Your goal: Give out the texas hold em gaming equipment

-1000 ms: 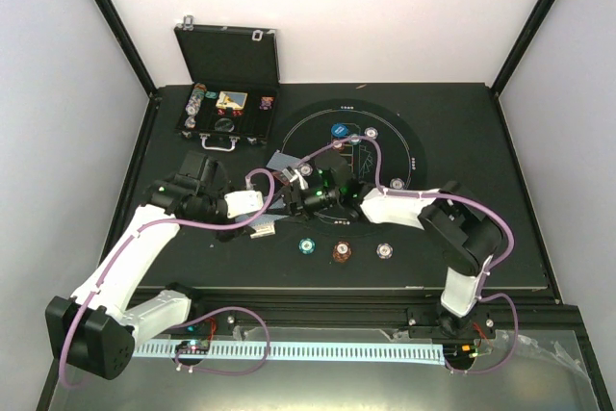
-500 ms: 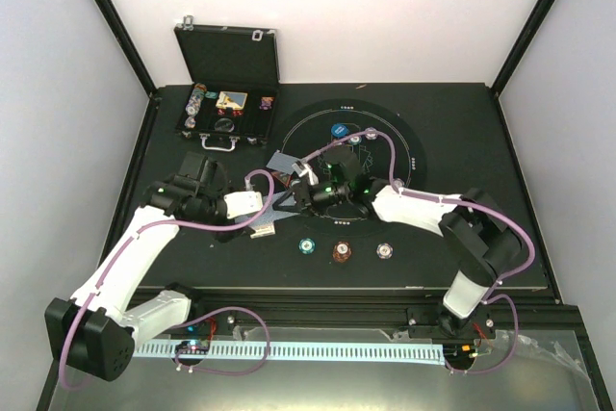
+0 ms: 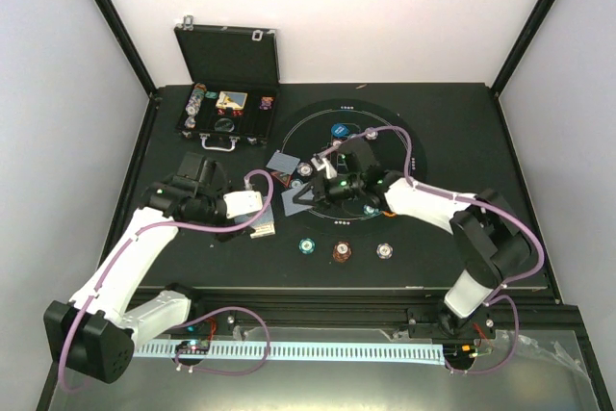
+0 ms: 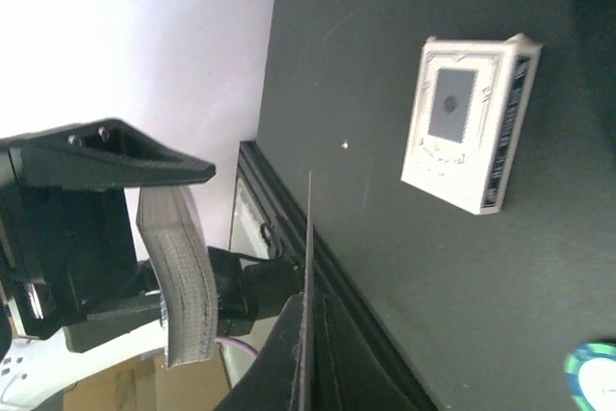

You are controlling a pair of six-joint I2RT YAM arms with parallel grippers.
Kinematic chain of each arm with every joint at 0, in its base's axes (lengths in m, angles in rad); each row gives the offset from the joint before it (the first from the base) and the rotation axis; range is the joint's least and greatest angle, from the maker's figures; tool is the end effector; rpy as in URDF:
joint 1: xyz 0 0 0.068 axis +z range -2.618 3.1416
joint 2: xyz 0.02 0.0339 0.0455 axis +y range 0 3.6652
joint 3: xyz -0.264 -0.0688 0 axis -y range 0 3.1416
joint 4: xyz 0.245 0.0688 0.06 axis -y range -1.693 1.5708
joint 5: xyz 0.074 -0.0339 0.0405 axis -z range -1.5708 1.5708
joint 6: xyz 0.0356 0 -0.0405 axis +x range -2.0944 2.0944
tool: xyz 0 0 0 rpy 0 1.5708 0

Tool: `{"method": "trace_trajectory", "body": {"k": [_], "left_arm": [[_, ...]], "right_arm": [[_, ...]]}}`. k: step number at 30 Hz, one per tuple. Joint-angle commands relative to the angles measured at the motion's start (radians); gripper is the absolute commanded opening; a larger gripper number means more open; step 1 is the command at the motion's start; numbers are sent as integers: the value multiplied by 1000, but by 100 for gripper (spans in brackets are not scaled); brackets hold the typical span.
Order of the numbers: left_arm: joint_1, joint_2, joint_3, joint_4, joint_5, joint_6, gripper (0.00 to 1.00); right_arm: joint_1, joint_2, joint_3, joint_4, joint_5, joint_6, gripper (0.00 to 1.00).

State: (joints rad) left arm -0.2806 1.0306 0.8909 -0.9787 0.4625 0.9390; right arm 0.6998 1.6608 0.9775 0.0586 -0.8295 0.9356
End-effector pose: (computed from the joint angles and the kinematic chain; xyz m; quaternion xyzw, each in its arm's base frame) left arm 0.1700 -0.0655 0.2700 0.5854 0.7482 -0.1408 0.2788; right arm 0.2517 0.2462 0.2109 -0.0865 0.8307 0.5495 0.0235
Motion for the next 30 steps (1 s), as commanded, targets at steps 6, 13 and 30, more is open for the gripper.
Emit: {"method": "trace_trajectory", "body": {"k": [6,13,30], "left_arm": [[4,-19,6,13,15,8,2],[4,-18,10,6,8,2,2],[4,-27,18,-18,1,-14,1]], "right_arm": [[-237,32,171,-221,-21,-191,1],[-427,329,534,-380,11,-282,1],[-487,877,1271,-662,209,-287,14]]}}
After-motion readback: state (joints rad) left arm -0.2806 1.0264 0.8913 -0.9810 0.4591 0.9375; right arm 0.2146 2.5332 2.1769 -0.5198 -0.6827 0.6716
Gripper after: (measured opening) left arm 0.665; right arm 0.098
